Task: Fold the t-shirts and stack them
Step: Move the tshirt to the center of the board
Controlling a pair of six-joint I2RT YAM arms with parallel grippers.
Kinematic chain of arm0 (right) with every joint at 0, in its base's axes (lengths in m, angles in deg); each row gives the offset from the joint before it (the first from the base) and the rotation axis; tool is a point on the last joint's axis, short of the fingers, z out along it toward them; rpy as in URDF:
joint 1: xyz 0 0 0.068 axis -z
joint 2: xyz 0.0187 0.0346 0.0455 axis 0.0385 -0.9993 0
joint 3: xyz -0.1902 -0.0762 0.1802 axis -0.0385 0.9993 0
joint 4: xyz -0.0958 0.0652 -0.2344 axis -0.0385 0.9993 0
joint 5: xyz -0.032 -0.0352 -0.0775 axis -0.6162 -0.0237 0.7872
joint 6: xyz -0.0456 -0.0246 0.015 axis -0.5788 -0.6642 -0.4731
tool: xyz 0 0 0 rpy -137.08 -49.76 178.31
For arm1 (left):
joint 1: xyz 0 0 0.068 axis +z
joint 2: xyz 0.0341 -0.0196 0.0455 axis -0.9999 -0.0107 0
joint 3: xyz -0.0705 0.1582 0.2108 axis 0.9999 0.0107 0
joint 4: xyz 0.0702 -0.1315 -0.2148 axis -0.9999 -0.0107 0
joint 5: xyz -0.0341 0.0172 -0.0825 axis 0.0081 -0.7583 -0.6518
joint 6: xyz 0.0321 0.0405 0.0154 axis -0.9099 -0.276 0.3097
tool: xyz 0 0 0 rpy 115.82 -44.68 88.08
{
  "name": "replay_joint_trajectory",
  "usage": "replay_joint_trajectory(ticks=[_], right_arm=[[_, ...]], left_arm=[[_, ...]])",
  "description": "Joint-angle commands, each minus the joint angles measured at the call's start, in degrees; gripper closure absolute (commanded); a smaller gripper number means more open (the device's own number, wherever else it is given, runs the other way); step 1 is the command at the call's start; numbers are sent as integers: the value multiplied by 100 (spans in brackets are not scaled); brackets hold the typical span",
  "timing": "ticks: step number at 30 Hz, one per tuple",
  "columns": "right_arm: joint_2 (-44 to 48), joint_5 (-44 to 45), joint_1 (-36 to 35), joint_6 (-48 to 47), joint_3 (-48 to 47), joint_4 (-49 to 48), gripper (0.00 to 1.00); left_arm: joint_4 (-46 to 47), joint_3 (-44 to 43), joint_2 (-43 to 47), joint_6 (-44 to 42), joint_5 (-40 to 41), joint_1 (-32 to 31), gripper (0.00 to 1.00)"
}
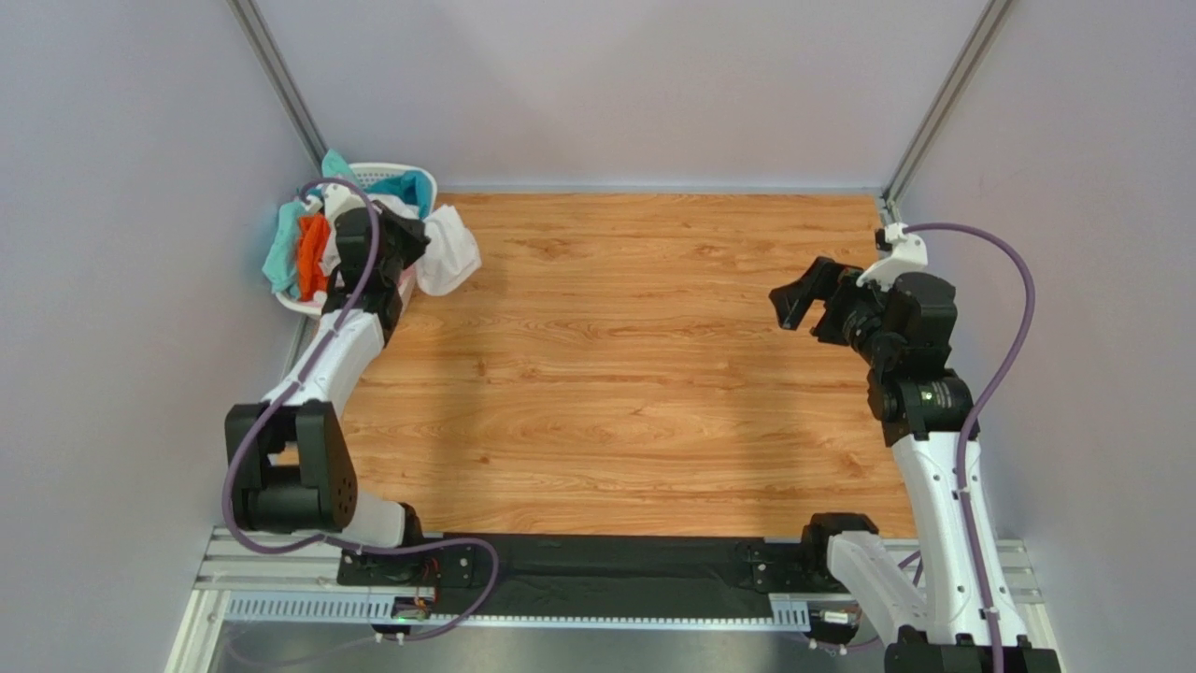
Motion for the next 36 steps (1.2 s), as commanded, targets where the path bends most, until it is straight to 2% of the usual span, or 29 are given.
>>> replay_joint_trajectory(ticks=[1, 6, 11, 14, 20, 23, 26, 28, 32, 36], right_arm=[[136, -274, 32, -6, -63, -221, 3], [320, -353, 32, 82, 33, -239, 3], [548, -301, 32, 135, 16, -230, 3], [715, -266, 32, 144, -1, -221, 3], [1005, -116, 32, 206, 69, -213, 2], [1111, 199, 32, 206, 95, -125, 2], [1182, 550, 32, 206, 69, -11, 2], [1208, 692, 32, 205, 43, 68, 2], [1191, 816, 32, 232, 69, 156, 1], [936, 649, 23, 276, 69, 218, 1]], left_arm=[[270, -112, 863, -319, -431, -511, 100], [-494, -648, 1612, -1013, -588, -1286, 100], [-584, -798, 2201, -1128, -1010, -2032, 100], [-627, -1017, 2167, -1049, -1737, -2445, 100], [-943, -2159, 1728, -1260, -2714, -3368, 100], [-953, -2634, 1464, -1077, -3259, -3641, 100], [-550, -2828, 1227, -804, -3725, -3739, 100], [-486, -2811, 1104, -750, -3693, -3739, 100], [-1056, -2548, 972, -1075, -2799, -3730, 99], [-1662, -1514, 927, -1120, -1874, -3643, 89]])
